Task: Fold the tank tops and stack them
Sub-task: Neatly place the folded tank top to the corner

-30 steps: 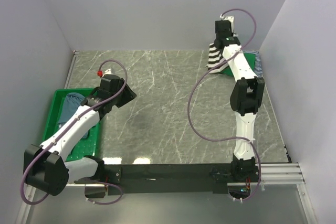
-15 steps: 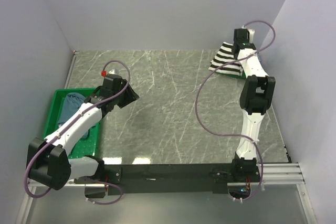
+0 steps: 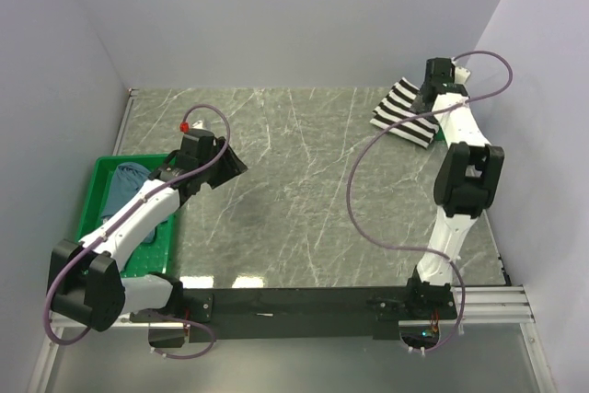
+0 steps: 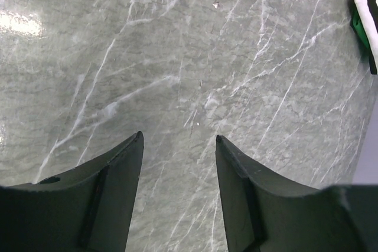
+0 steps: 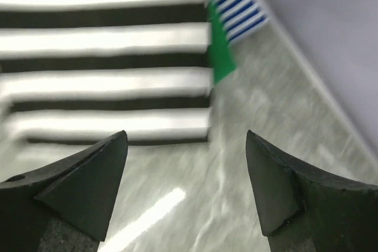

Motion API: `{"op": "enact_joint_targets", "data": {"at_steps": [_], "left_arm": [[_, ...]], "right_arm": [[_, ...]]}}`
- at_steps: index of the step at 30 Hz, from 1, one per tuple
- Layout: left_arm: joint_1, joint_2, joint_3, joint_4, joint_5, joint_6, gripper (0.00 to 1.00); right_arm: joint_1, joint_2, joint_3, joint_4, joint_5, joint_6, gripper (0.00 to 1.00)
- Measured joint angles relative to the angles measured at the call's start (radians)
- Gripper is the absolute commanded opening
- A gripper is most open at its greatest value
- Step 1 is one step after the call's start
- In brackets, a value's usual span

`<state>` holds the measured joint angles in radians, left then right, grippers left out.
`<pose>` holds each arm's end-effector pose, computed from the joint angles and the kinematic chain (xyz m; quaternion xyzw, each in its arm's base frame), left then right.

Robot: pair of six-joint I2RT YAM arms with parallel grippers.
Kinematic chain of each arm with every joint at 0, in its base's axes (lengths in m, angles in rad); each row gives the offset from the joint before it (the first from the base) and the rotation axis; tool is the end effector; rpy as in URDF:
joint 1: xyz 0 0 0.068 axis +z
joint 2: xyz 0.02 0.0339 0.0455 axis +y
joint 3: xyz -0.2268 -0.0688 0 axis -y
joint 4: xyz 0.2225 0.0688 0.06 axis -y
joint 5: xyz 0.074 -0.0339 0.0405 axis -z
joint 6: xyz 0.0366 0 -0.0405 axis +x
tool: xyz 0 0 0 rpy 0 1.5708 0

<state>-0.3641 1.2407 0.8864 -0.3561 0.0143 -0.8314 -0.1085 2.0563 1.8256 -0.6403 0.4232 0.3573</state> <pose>0.2426 -0.0930 0.2350 -0.2075 0.8849 -0.2401 0.3411 0.4212 -0.0610 0.2395 0.2820 0.8770 -0.1542 0.3570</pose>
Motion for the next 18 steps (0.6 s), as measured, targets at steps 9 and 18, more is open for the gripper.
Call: {"op": "enact_joint_targets", "data": {"at_steps": [9, 18], "left_arm": [[0.0, -0.035, 0.0, 0.008, -0.004, 0.0, 0.58], [-0.052, -0.126, -0.055, 0.045, -0.048, 0.018, 0.58]], "right_arm": [[0.359, -0.555, -0.548, 0.241, -0.082, 0.102, 0.88], [0.571, -0.933, -1.004, 0.37, -0.237, 0.171, 0.94]]}}
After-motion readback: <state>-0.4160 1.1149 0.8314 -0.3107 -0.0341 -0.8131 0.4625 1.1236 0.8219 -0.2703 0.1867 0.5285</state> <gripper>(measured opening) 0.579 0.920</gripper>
